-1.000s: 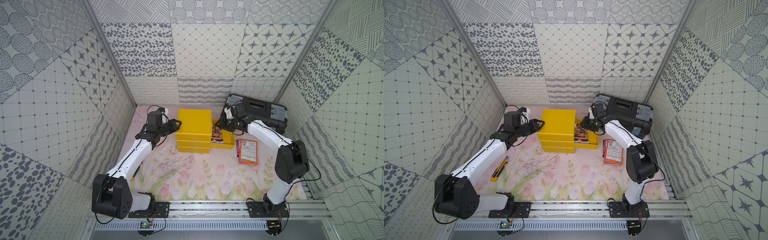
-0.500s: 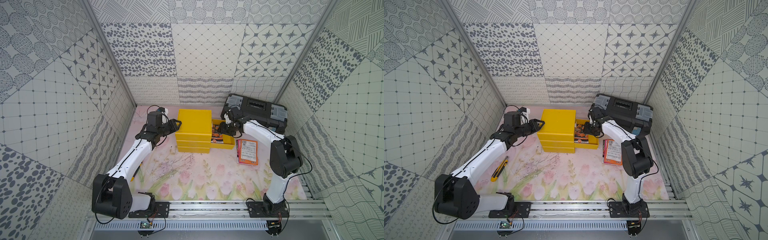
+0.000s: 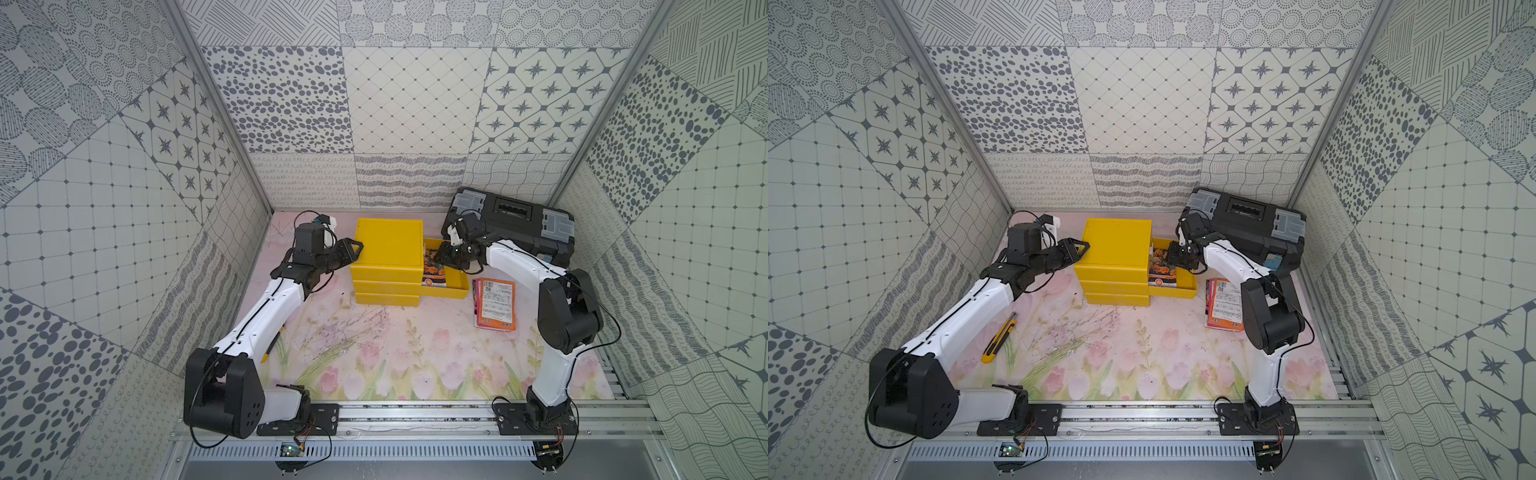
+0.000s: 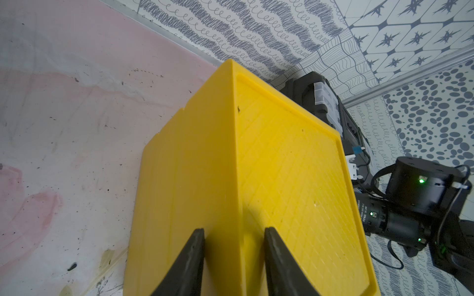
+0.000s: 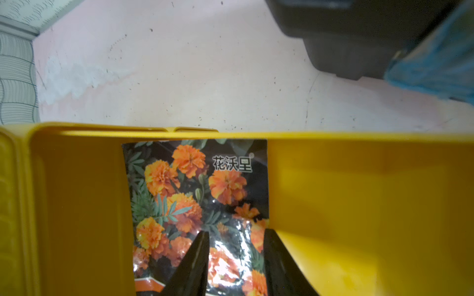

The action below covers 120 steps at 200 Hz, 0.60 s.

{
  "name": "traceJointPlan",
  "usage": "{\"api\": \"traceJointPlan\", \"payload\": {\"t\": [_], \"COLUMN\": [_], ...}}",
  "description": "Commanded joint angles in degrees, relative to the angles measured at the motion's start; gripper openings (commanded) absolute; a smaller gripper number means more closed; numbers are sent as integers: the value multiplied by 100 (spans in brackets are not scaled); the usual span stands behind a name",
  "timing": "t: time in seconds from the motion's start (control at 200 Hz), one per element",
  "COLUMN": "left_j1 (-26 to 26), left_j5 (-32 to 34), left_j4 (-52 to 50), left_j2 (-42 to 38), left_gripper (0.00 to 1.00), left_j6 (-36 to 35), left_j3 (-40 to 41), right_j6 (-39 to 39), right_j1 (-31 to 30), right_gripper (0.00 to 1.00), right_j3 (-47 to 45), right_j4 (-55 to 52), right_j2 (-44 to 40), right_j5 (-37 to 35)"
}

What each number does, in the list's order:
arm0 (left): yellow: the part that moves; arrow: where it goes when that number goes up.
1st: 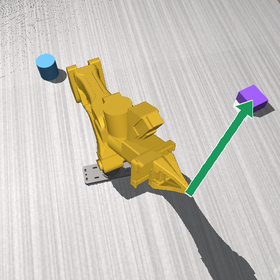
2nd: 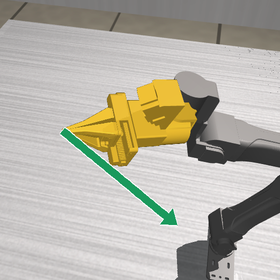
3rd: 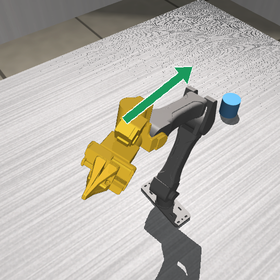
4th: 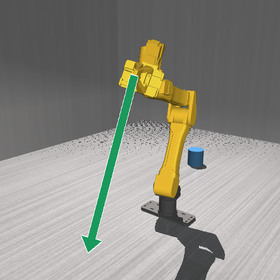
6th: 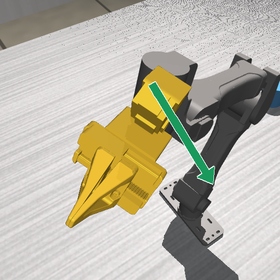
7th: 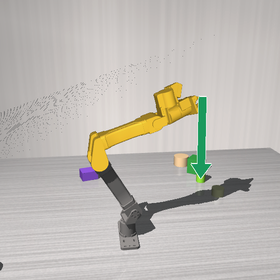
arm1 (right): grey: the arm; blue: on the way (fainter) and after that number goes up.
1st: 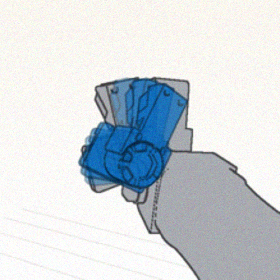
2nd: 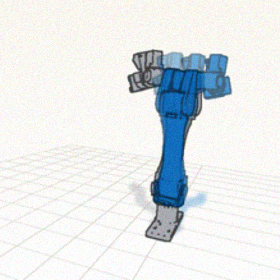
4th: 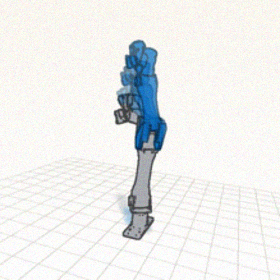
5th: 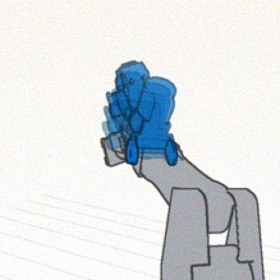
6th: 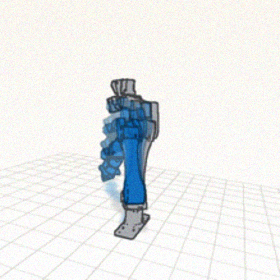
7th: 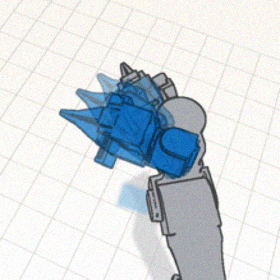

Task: Take the seed bags out of the drawer
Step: Adjust the seed packet in the drawer.

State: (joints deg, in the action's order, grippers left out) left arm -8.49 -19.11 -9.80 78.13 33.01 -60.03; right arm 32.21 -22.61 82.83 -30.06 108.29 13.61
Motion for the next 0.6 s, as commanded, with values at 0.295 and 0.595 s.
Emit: {"api": "traceJointPlan", "payload": {"t": [0.295,0.595], "left_j1": [-21,-21], "left_j5": [1,-5], "left_j4": [-2484,-2474], "left_j2": [133,132], "left_gripper": [40,40], "left_j6": [-204,-192], "left_j3": [192,187], "right_j6": [728,296], "right_j1": [-105,-109], "right_gripper": [27,34], "right_j3": [-346,-216], "right_j4": [1049,588], "right_j2": [286,-222], "right_j5": [863,374]}}
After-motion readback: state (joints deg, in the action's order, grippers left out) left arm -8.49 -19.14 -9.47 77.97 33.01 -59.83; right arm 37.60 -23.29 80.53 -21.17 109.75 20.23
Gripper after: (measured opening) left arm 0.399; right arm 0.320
